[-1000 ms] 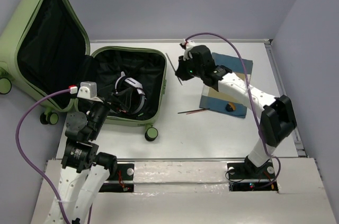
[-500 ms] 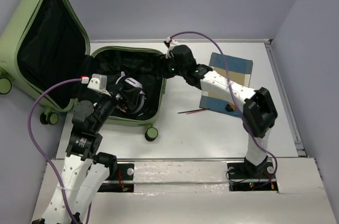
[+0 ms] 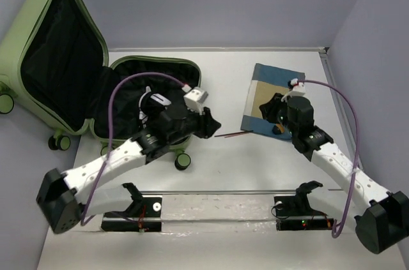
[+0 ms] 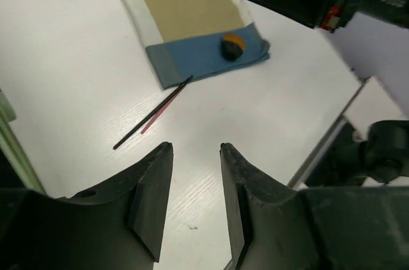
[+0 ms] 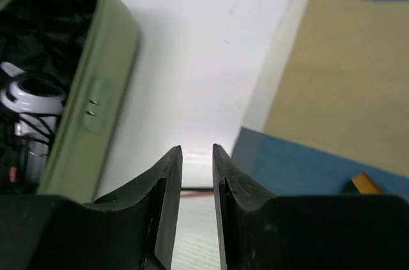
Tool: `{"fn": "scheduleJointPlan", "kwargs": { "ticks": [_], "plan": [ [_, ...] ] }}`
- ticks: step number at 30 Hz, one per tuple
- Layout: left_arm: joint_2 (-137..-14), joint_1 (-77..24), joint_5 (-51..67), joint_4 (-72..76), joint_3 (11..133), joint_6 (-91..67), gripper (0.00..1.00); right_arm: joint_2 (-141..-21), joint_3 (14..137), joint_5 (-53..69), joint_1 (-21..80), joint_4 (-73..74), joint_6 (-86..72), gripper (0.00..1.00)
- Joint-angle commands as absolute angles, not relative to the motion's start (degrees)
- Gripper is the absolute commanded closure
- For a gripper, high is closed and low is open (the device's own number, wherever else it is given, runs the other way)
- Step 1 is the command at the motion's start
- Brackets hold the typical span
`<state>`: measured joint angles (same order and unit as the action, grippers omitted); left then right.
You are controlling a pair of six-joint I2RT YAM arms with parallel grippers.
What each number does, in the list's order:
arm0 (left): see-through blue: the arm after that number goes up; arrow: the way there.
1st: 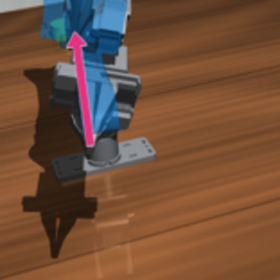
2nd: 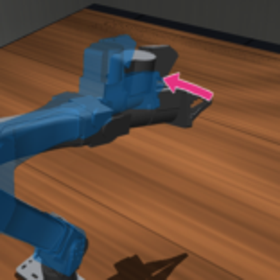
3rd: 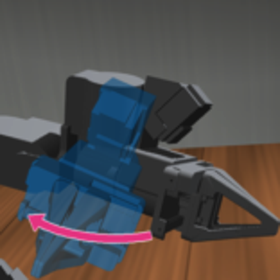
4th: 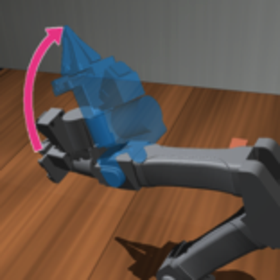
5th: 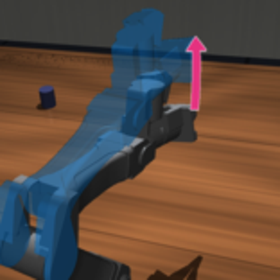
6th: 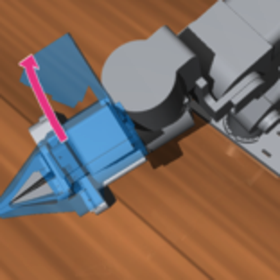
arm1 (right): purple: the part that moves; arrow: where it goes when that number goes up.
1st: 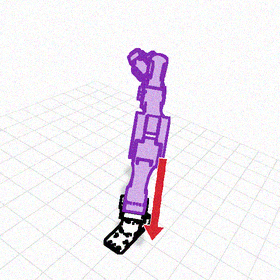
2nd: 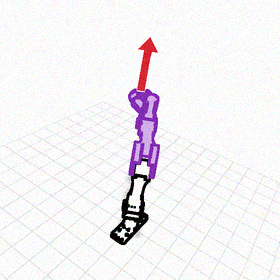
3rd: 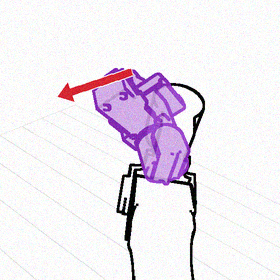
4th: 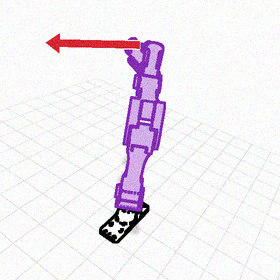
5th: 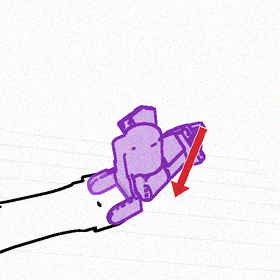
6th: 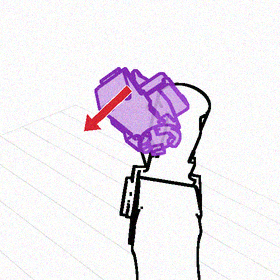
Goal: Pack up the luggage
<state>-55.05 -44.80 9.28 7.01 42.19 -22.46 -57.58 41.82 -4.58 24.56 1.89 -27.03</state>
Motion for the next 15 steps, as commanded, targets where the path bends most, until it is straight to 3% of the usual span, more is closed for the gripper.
{"fn": "scheduleJointPlan", "kwargs": {
  "ticks": [1, 7, 10, 15],
  "plan": [
    [-68.44, -54.12, -11.46, 6.95, 49.56, -15.31, 0.54, -51.87, 33.77, -6.50, 22.41, 1.49, -29.70, 0.68],
    [-85.32, -55.20, -9.86, 9.57, 56.24, -9.06, 0.53, -46.67, 31.55, -8.00, 19.61, 3.16, -28.21, 0.68],
    [-91.91, -55.11, -7.83, 10.81, 58.70, -5.64, 0.45, -46.67, 31.38, -7.03, 19.60, 3.16, -28.21, 0.69],
    [-102.37, -55.11, -5.19, 9.23, 64.59, -2.55, 0.45, -48.08, 31.20, -6.24, 19.08, 2.81, -28.12, 0.69]
  ]
}}
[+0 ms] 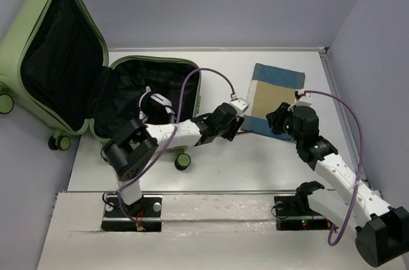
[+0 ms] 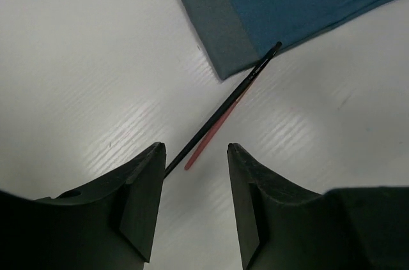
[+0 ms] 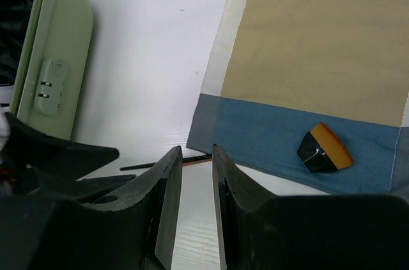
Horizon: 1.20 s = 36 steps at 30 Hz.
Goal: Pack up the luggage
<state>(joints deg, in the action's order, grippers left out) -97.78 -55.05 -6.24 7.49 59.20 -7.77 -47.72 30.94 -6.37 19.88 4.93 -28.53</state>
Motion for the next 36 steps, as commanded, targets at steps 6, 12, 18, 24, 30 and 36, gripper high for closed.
{"fn": "scheduleJointPlan", "kwargs": {
  "ticks": [6, 12, 18, 24, 30, 36],
  "plan": [
    [-105.91, -53.79, -3.79, 10.54, 64.96, -2.02, 0.46, -49.04, 30.76, -3.61, 19.07, 1.50, -27.77, 0.69],
    [-106.78, -53.00, -1.76, 11.16, 63.81, -0.79, 0.48, -50.80, 30.67, -2.02, 19.07, 0.62, -27.69, 0.68],
    [-108.54, -52.56, -0.70, 12.04, 63.28, -0.44, 0.52, -50.97, 30.41, -0.70, 19.07, -1.05, -27.60, 0.68],
    [-108.20, -52.47, -0.26, 12.39, 62.41, -0.26, 0.54, -51.50, 30.41, -0.88, 19.07, -1.23, -27.51, 0.68],
    [-109.33, -52.38, 0.62, 12.92, 61.79, -0.26, 0.57, -52.29, 30.41, -0.53, 19.07, -1.67, -27.60, 0.67],
    [-110.39, -51.86, 0.96, 13.36, 62.40, -0.26, 0.72, -52.73, 30.50, -0.44, 19.07, -1.85, -27.51, 0.67]
  ]
}}
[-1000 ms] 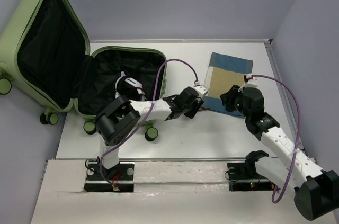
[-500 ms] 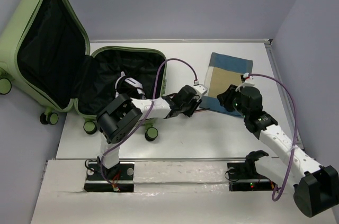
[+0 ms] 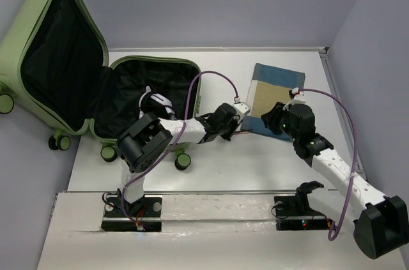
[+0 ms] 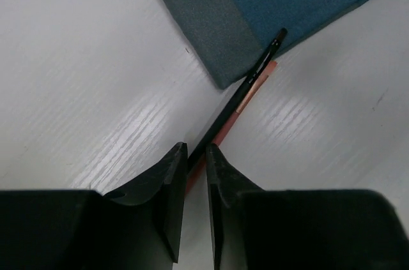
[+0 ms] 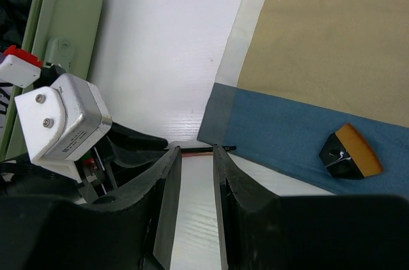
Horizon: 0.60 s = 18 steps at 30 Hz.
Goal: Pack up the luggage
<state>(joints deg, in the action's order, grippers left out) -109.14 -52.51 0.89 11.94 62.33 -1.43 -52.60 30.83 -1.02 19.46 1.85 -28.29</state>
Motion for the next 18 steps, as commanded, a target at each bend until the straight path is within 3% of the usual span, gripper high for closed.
{"fn": "scheduleJointPlan", "kwargs": {
  "ticks": [1, 9, 15, 18],
  "plan": [
    [-110.30, -51.68, 1.49, 13.71, 62.40, -0.26, 0.75, -52.91, 30.41, -0.44, 19.07, -1.85, -27.42, 0.67],
    [-111.00, -51.59, 4.04, 13.71, 62.40, 1.41, 0.84, -53.88, 30.59, -0.53, 19.07, -1.93, -27.33, 0.67],
    [-112.23, -51.59, 2.02, 12.75, 63.10, 1.58, 0.70, -53.53, 30.41, -0.44, 19.07, -1.93, -27.16, 0.67],
    [-112.67, -51.59, 1.06, 11.95, 63.28, 1.93, 0.69, -53.53, 30.41, -0.53, 19.07, -1.93, -27.25, 0.67]
  ]
}}
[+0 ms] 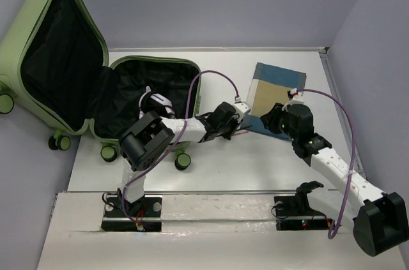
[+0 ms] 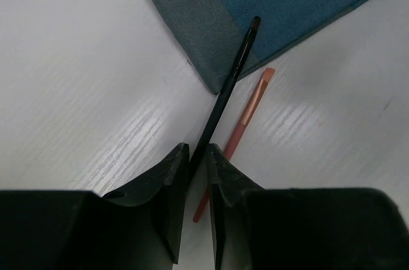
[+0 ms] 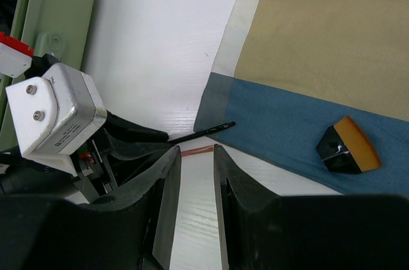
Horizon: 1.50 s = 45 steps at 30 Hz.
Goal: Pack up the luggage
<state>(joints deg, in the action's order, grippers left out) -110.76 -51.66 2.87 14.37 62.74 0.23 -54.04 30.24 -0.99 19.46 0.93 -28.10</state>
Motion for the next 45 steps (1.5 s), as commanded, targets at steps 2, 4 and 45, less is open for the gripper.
{"fn": "scheduleJointPlan", "kwargs": {
  "ticks": [2, 4, 45],
  "plan": [
    [-112.50, -51.59, 0.62, 11.43, 63.19, 2.11, 0.70, -53.53, 30.41, -0.44, 19.07, -1.93, -27.33, 0.67],
    [-111.89, -51.68, 0.62, 11.86, 62.49, 2.02, 0.85, -53.52, 30.50, -0.53, 19.07, -1.93, -27.42, 0.67],
    [-45.36, -25.84, -32.52, 21.27, 29.01, -35.68, 0.10, -80.41, 41.22, -10.90, 36.82, 4.14, -29.79, 0.38]
  ]
}}
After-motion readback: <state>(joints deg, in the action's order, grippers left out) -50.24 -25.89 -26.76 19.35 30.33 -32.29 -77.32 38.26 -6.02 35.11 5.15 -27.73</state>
